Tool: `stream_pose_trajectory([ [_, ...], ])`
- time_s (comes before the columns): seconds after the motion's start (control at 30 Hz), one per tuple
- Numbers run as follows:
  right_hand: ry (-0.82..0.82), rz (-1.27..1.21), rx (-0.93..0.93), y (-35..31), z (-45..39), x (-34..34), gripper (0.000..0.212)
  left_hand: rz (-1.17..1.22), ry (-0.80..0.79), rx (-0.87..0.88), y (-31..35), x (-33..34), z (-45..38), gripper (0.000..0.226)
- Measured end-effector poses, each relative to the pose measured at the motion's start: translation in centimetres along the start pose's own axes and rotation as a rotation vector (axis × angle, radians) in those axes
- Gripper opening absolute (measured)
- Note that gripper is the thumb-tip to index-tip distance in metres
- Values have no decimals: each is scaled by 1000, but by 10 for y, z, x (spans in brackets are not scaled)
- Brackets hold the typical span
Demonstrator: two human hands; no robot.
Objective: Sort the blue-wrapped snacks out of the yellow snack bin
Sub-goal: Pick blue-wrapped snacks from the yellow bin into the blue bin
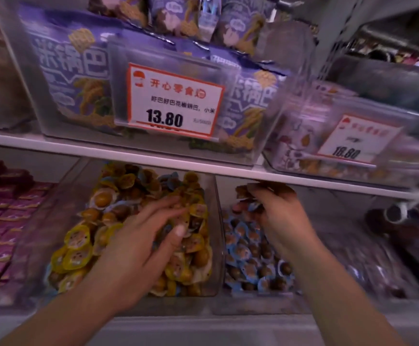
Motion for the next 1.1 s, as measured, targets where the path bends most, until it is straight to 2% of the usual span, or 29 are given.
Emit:
stream_pose_trajectory([
  [0.03, 12, 142, -14, 7, -16, -12, 19, -44, -7, 12, -3, 0, 0, 44],
  [0.1, 48, 582, -52, 25, -48, -41, 42, -104, -12, 34, -6, 1, -1, 41],
  [0.13, 70, 771, -79, 33, -61, -56, 48, -121, -16, 45, -7, 0, -1, 40],
  [0.17, 105, 856, -97, 38, -70, -70, 48, -132, -23, 52, -7, 0, -2, 40],
  [0.3, 196, 751, -148, 41, -81, -91, 26, -254, -49, 86, -8, -10, -6, 39],
  [0.43, 189, 668, -435, 16, -54, -52, 22, -563, 76, 171, -12, -35, -8, 33],
  [0.57, -5, 609, -678, -1, 2, 25, 23, -739, 117, 94, -32, -66, -8, 34],
  [0.63, -196, 630, -775, -2, 33, 73, 30, -746, 85, 31, -46, -78, -5, 37],
  [0.73, -526, 746, -821, 17, 63, 143, 34, -690, 47, -3, -58, -89, -2, 35],
  [0.8, -665, 903, -796, 38, 64, 182, 41, -634, 36, 5, -61, -94, 0, 37],
  [0.87, -727, 1053, -724, 54, 57, 209, 56, -567, 34, -17, -66, -100, 1, 42],
  [0.97, -753, 1130, -651, 62, 45, 225, 79, -503, 26, -26, -72, -103, 2, 42],
  [1.03, -761, 1067, -707, 58, 47, 225, 80, -493, 34, -24, -73, -104, 1, 39],
  [1.1, -783, 945, -730, 51, 54, 218, 71, -502, 34, -26, -73, -104, -1, 38],
])
Point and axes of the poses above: each hand's wrist, its own z-axis away from the middle knuckle, its own x-axis out of the palm, y = z × x, the point moved 5 cm from there along -z, towards the middle knuckle, and after that the axes turned 13 degrees about y, right-handed, at the moved point
